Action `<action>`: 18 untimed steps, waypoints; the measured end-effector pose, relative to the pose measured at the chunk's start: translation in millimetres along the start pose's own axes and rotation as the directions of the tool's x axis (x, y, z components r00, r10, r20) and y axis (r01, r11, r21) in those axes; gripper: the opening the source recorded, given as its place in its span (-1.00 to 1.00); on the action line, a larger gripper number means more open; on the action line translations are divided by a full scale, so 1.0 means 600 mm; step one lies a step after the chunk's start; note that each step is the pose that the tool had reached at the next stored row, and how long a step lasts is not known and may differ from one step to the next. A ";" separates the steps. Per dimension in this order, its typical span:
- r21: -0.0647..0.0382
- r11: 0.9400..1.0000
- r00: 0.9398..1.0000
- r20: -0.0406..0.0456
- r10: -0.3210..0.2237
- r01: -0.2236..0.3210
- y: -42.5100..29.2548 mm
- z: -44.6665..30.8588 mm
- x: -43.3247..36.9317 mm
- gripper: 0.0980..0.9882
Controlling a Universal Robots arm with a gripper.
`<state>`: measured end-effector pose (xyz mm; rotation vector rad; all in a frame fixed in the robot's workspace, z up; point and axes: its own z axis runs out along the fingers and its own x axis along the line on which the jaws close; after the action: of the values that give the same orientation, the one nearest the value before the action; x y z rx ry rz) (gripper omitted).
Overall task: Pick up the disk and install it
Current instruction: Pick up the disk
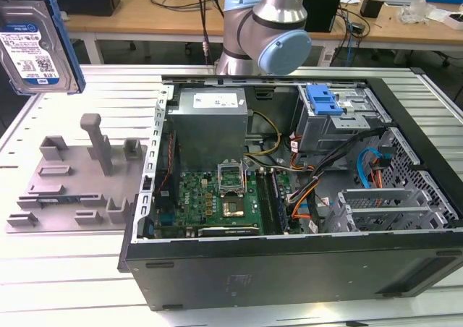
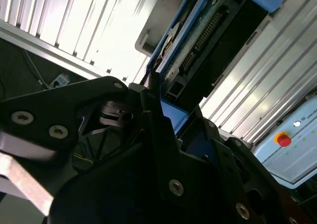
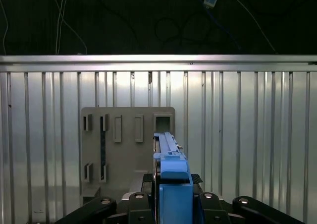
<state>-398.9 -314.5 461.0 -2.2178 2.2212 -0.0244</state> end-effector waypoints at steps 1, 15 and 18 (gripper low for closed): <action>0.000 1.000 1.000 0.000 0.000 0.000 0.000 0.000 0.000 -0.39; -0.001 1.000 1.000 0.000 0.000 0.000 -0.037 -0.018 0.006 -0.39; -0.004 1.000 1.000 0.000 0.000 0.000 -0.053 -0.021 0.011 -0.39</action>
<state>-367.2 -321.2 474.0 -2.2194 2.2234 -0.0202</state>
